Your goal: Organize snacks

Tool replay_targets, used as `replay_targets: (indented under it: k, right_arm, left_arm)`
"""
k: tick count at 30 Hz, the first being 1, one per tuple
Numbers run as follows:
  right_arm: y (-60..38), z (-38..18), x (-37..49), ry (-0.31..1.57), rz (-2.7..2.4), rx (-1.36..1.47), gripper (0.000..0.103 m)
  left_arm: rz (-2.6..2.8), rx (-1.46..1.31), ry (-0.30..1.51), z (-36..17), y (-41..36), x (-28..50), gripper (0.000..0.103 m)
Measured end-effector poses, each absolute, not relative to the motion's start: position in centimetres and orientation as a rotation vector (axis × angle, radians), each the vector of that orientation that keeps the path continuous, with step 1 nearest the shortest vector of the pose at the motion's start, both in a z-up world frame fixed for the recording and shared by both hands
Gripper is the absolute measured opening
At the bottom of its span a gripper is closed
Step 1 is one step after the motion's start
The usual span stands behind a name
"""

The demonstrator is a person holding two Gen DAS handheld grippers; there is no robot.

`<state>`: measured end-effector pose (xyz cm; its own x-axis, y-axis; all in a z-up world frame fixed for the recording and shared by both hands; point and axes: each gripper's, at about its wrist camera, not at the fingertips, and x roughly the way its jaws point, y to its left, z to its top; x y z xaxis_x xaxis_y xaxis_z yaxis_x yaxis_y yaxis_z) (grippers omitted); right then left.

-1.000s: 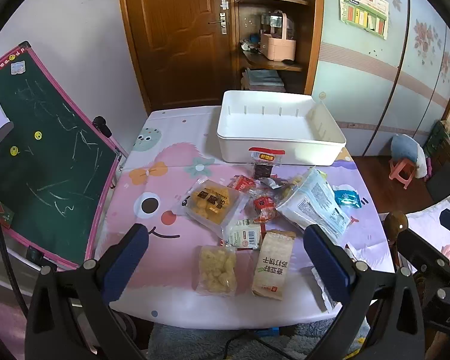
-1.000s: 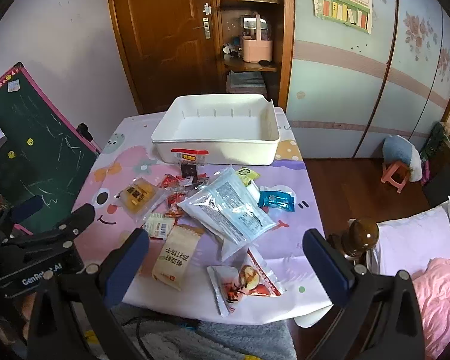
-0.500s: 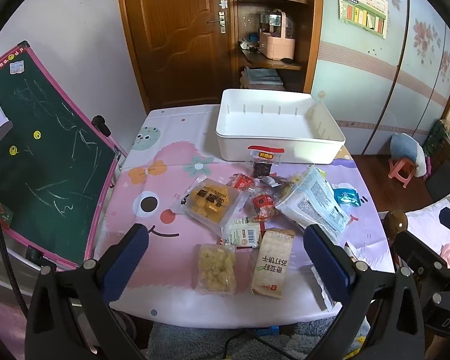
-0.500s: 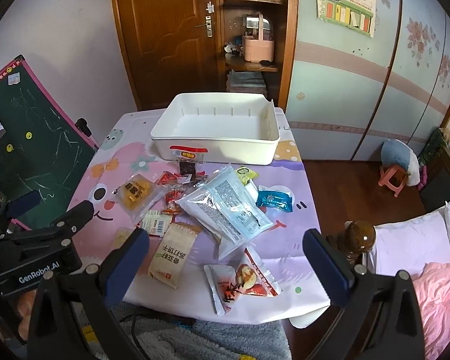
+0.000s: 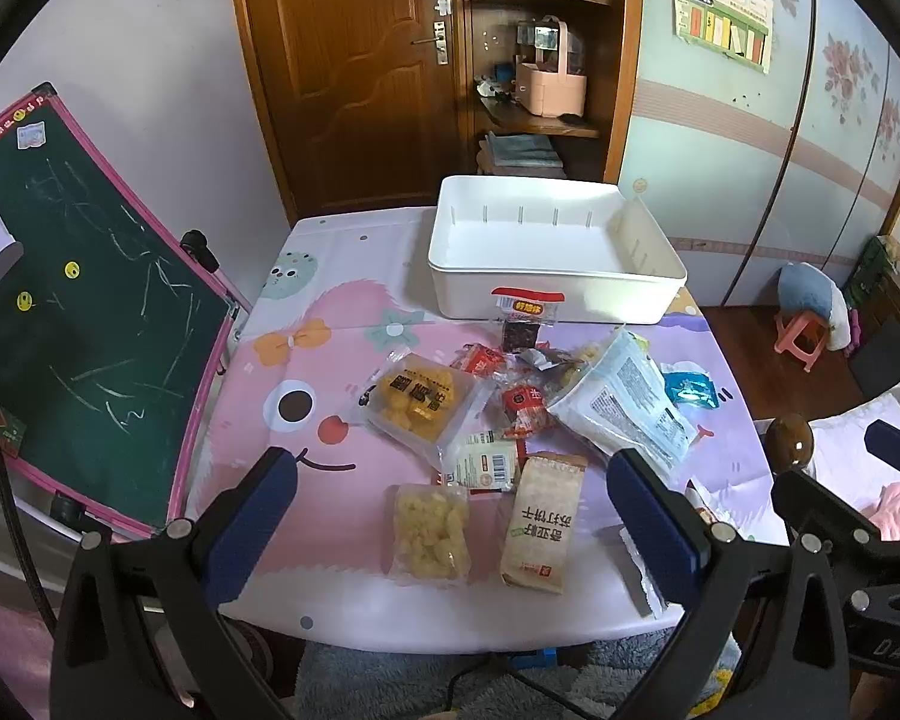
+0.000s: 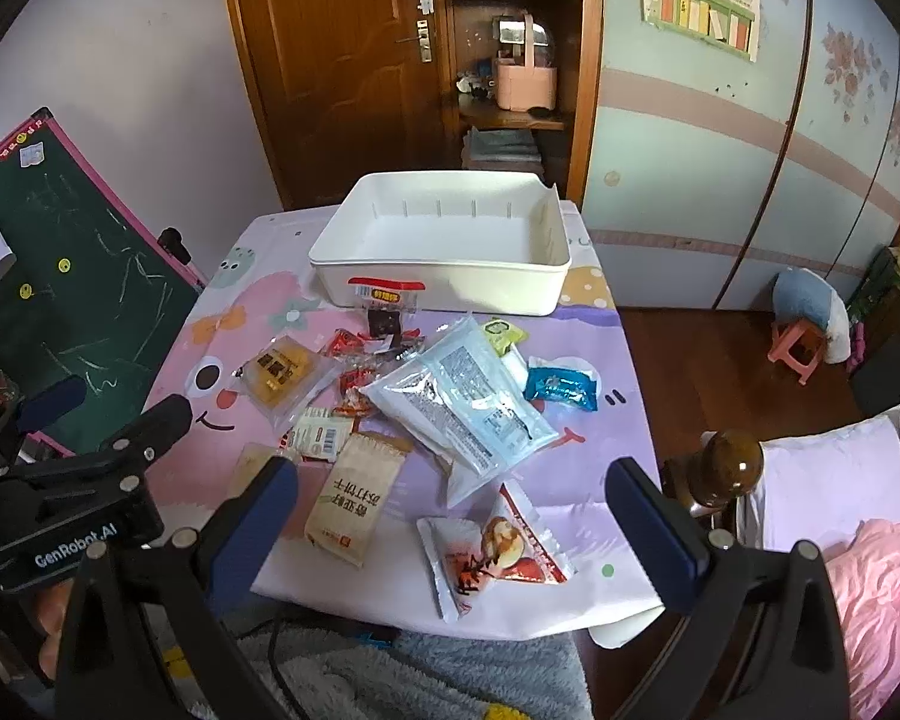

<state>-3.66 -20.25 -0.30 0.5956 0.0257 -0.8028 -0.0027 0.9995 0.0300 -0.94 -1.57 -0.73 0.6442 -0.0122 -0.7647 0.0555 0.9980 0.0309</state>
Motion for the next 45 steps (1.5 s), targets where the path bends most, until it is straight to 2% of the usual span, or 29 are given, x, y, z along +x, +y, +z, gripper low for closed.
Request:
replay_targets:
  k: [24,35,45]
  right_arm:
    - [-20.8,-0.7,-3.7,0.951,0.087,0.071,0.102]
    - [-21.4,-1.7,-3.4,0.985,0.122,0.071,0.082]
    - [-21.3,-2.0,-3.3,0.984,0.136,0.065,0.081]
  left_arm:
    - [-0.067,0.05,0.886,-0.8,-2.2,-1.4,0.103]
    - [-0.099,0.056,0.903,-0.9,-1.8,-0.5,0.103]
    - [-0.115,0.069,0.916,-1.3,-1.8,-0.4,0.103]
